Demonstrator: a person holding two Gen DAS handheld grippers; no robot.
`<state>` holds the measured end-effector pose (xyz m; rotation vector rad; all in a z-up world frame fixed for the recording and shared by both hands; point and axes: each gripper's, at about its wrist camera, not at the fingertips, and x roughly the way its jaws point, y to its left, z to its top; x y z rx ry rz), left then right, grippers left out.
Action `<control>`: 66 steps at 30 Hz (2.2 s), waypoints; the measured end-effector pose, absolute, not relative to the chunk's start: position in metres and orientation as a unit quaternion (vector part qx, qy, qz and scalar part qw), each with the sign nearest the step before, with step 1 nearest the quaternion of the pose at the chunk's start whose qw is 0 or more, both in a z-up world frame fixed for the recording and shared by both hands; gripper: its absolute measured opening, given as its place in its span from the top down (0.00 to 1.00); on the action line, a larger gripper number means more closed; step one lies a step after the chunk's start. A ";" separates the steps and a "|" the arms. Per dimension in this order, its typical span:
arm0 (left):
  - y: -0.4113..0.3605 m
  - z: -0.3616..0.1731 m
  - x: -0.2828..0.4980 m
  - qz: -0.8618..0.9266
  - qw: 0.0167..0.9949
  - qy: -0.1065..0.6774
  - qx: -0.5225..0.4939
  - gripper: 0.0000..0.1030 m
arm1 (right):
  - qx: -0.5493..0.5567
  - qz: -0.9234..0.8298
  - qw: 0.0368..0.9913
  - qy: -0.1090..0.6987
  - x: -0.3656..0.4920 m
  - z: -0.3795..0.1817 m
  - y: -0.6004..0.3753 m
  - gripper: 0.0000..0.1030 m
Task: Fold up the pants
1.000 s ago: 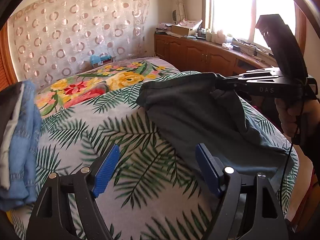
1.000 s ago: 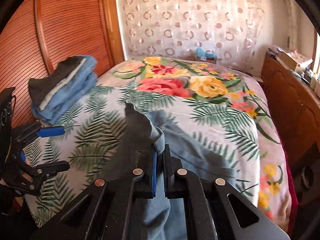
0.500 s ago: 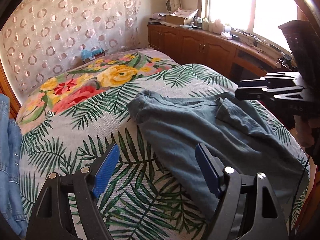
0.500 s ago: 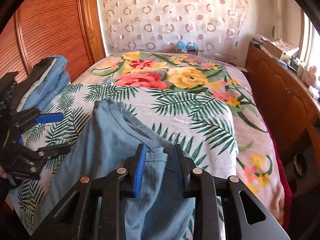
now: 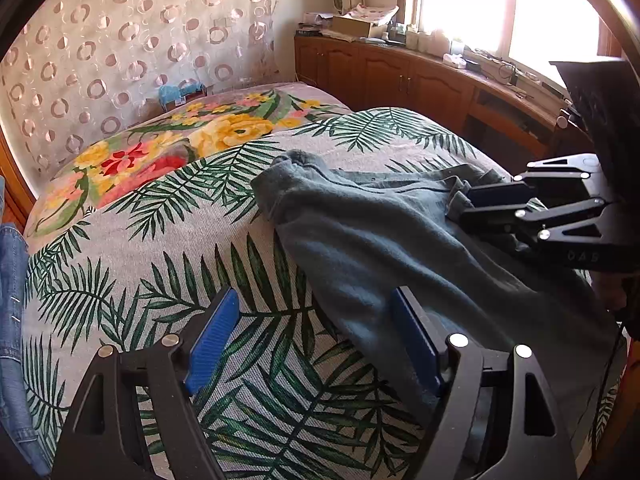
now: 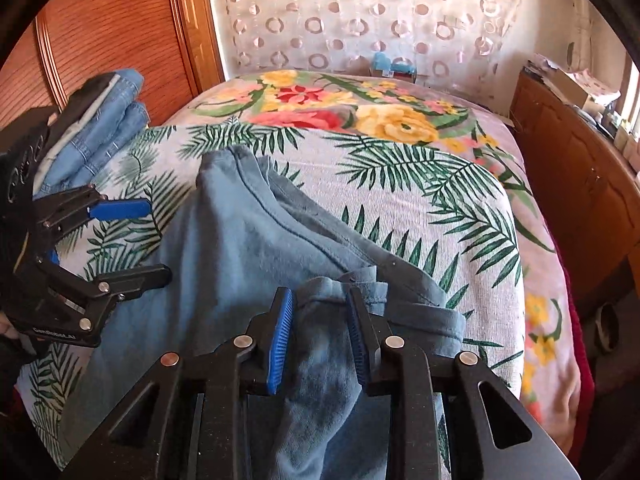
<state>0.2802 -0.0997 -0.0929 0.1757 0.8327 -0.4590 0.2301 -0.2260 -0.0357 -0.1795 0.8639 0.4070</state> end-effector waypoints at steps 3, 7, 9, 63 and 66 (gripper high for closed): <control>-0.100 -0.094 0.282 -0.221 0.883 0.405 0.084 0.23 | -0.096 0.194 0.881 0.421 0.232 -0.042 -0.226 0.72; -0.098 -0.095 0.284 -0.224 0.881 0.410 0.077 0.23 | -0.102 0.194 0.884 0.414 0.230 -0.042 -0.230 0.93; -0.097 -0.095 0.285 -0.226 0.880 0.411 0.074 0.23 | -0.092 0.188 0.890 0.405 0.230 -0.038 -0.237 0.95; -0.108 -0.092 0.365 -0.217 0.872 0.436 0.048 0.53 | -0.017 0.140 0.901 0.411 0.250 -0.040 -0.299 0.70; -0.108 -0.092 0.365 -0.217 0.873 0.435 0.047 0.53 | -0.018 0.156 0.900 0.406 0.251 -0.039 -0.297 0.95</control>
